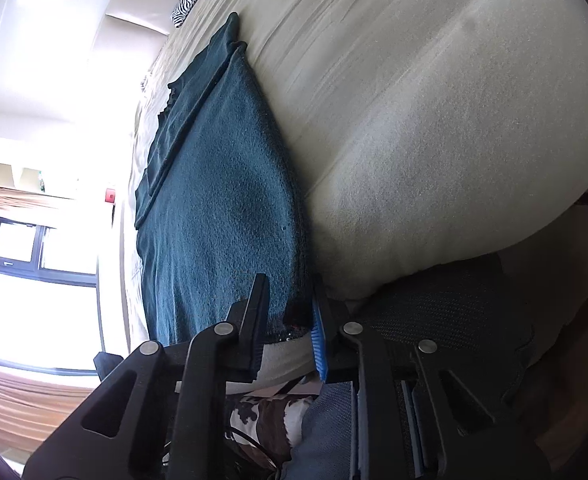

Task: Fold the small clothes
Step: 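Grasp the hem edge with both tools, then lift the hem with both tools and fold it over toward the collar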

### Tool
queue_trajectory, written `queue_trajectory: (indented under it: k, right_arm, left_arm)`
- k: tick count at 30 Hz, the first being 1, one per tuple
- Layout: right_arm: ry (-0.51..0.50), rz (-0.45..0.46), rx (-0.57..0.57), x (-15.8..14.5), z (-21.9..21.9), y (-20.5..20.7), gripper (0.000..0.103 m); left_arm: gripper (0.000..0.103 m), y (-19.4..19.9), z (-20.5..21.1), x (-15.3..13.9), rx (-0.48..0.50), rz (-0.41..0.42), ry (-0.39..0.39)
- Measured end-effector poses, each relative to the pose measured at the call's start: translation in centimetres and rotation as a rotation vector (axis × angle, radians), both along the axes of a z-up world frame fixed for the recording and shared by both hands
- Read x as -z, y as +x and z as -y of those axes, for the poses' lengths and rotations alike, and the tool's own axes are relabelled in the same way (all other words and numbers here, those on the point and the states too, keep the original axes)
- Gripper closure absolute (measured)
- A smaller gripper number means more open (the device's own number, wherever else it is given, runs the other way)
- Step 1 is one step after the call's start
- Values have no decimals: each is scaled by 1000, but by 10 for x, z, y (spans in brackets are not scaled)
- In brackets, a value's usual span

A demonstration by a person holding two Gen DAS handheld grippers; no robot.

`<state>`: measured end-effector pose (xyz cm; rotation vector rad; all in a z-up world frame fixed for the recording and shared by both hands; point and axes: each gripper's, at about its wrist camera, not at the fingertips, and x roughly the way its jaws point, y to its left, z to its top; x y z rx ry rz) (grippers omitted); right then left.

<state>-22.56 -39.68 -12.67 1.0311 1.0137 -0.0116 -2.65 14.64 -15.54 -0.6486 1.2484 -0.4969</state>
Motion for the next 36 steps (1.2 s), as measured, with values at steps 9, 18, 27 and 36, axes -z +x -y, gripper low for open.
queue_trajectory:
  k: [9, 18, 27, 36]
  right_arm:
    - [-42, 25, -2, -10, -1, -4, 97]
    - [-36, 105, 4, -38, -6, -2, 97]
    - [-20, 235, 25, -79, -15, 1, 97]
    - [12, 315, 52, -103, -5, 21, 97]
  left_arm:
    - [97, -4, -6, -13, -27, 44, -16]
    - [97, -3, -4, -38, -28, 100, -88]
    - [97, 3, -9, -64, -59, 142, -209]
    - [97, 24, -18, -76, -110, 145, -273]
